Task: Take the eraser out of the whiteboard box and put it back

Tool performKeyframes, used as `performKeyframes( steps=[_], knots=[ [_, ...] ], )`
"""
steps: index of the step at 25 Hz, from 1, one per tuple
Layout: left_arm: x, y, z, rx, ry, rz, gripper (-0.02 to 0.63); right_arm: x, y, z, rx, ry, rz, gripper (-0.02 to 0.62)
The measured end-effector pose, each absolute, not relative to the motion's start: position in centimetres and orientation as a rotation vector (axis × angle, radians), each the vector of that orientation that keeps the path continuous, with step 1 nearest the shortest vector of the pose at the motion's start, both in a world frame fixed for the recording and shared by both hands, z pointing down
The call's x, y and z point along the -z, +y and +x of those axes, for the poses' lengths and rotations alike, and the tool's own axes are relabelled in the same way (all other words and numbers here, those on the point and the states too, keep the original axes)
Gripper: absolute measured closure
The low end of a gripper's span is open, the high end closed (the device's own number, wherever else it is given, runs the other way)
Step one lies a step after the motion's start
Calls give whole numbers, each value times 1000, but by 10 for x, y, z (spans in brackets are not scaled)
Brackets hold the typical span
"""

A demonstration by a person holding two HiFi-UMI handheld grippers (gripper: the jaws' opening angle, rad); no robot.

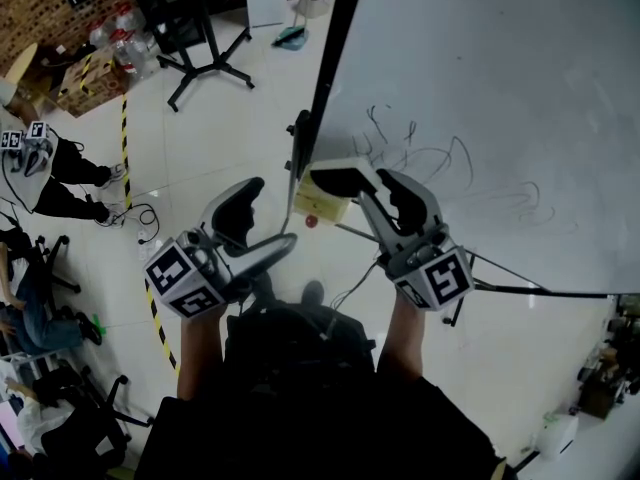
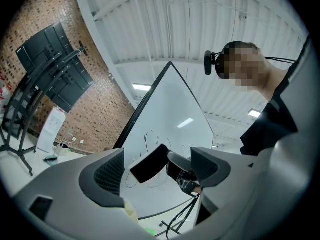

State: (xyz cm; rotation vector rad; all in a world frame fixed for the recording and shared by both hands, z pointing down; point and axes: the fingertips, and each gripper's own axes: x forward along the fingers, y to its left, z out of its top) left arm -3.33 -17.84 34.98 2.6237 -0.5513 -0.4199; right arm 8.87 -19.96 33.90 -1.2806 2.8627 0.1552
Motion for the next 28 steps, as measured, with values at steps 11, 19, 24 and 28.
performKeyframes(
  steps=[11, 19, 24, 28],
  knots=[
    [-334, -176, -31, 445, -543, 2656, 192, -285, -188, 100, -195, 2698, -1203, 440],
    [-324, -173, -28, 458, -533, 2682, 192, -260, -179, 107, -238, 2632, -1174, 440],
    [-315, -171, -25, 465, -523, 2699, 192, -244, -172, 111, -274, 2585, -1166, 441],
    [-311, -170, -24, 473, -520, 2707, 192, -233, -168, 116, -293, 2542, -1157, 442]
  ],
)
